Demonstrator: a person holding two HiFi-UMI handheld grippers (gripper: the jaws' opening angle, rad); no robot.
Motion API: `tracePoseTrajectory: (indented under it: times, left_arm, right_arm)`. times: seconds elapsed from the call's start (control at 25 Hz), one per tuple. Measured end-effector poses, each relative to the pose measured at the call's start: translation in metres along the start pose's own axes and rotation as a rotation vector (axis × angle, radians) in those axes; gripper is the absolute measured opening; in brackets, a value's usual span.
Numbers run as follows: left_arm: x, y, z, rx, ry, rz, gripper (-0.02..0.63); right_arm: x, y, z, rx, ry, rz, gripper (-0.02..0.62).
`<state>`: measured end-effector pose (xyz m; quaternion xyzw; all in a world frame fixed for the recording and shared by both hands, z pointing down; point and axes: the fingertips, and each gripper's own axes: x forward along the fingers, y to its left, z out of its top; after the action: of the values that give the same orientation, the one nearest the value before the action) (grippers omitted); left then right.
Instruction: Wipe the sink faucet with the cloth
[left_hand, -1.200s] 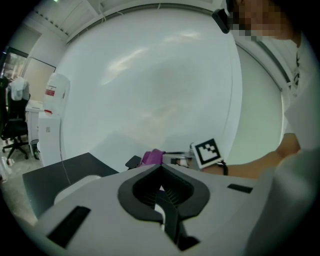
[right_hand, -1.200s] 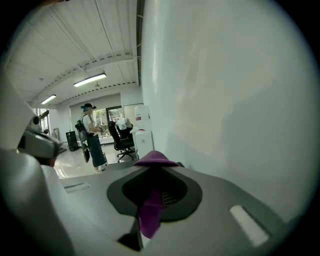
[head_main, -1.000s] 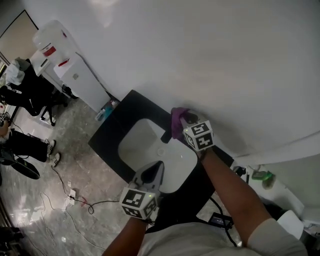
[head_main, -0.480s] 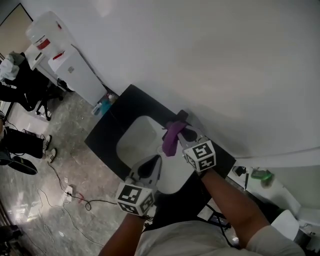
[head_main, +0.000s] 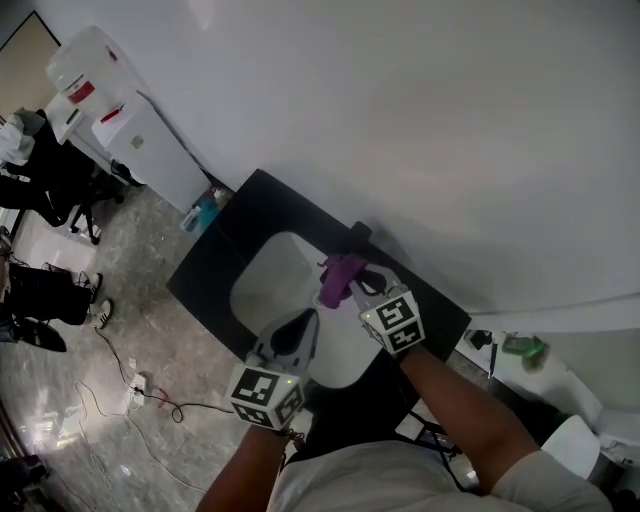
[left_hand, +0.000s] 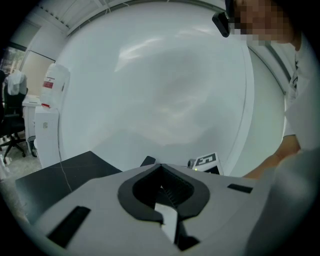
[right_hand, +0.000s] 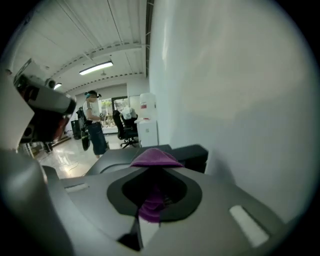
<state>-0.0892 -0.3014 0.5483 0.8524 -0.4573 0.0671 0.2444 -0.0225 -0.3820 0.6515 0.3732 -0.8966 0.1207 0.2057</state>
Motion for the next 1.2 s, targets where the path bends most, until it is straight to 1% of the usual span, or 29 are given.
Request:
tracePoseTrajectory:
  times: [0.04,0.08,0.12,0.24,0.32,0.36,0.4,0.48,0.6,0.64,0.72,0.76,0.84,0.92,1.04,1.08,1.12,1.2]
  left_arm:
    - [0.001,0.000,0.000,0.001,0.000,-0.002,0.006]
    - [0.002,-0.001,0.000,0.003,0.000,-0.005,0.006]
    - [0.003,-0.002,0.000,0.005,0.001,-0.007,0.006]
    - [0.005,-0.003,0.000,0.006,0.004,-0.009,0.006]
    - [0.004,-0.002,-0.002,0.001,0.002,-0.001,0.006]
    - [0.004,-0.002,-0.004,-0.001,0.002,0.003,0.006]
    - [0.004,-0.002,-0.006,-0.004,0.002,0.006,0.006]
    - [0.005,-0.003,-0.010,-0.007,0.013,0.007,0.006]
    - [0.003,0.003,-0.017,-0.012,0.030,0.013,0.006]
    - [0.002,0.005,-0.018,-0.014,0.031,0.016,0.006]
    - [0.001,0.008,-0.021,-0.019,0.033,0.019,0.006]
    - [0.000,0.008,-0.023,-0.022,0.032,0.021,0.006]
    - [0.000,0.006,-0.023,-0.027,0.029,0.021,0.006]
    - [-0.001,0.002,-0.020,-0.028,0.021,0.016,0.006]
    - [0.001,-0.001,-0.014,-0.025,0.008,0.005,0.006]
    - [0.002,-0.001,-0.013,-0.026,0.006,0.002,0.006]
    - [0.003,-0.001,-0.013,-0.028,0.005,-0.001,0.006]
    - [0.004,-0.002,-0.012,-0.036,0.006,-0.004,0.006]
  right_arm:
    - [-0.002,0.006,-0.014,0.007,0.030,0.017,0.026]
    - [-0.005,0.004,-0.024,0.018,0.048,0.014,0.026]
    - [-0.009,-0.006,-0.027,0.032,0.046,-0.009,0.026]
    - [-0.016,-0.057,-0.002,0.062,-0.023,-0.131,0.026]
    - [-0.007,-0.080,0.008,0.033,-0.032,-0.172,0.026]
    - [0.001,-0.087,0.004,0.018,-0.015,-0.179,0.026]
    - [0.009,-0.091,-0.007,0.014,0.010,-0.181,0.026]
    - [0.026,-0.093,-0.042,0.043,0.083,-0.171,0.025]
    - [0.059,-0.083,-0.108,0.069,0.242,-0.112,0.026]
    - [0.068,-0.081,-0.123,0.071,0.278,-0.098,0.026]
    - [0.077,-0.079,-0.131,0.083,0.291,-0.098,0.026]
    - [0.075,-0.080,-0.126,0.082,0.277,-0.106,0.026]
    - [0.063,-0.082,-0.103,0.068,0.216,-0.130,0.026]
    - [0.040,-0.082,-0.063,0.049,0.114,-0.146,0.025]
    - [0.003,-0.077,0.013,-0.005,-0.067,-0.145,0.025]
    - [-0.004,-0.076,0.030,-0.021,-0.103,-0.147,0.025]
    - [-0.005,-0.077,0.038,-0.027,-0.116,-0.151,0.025]
    - [0.001,-0.083,0.028,-0.010,-0.104,-0.159,0.025]
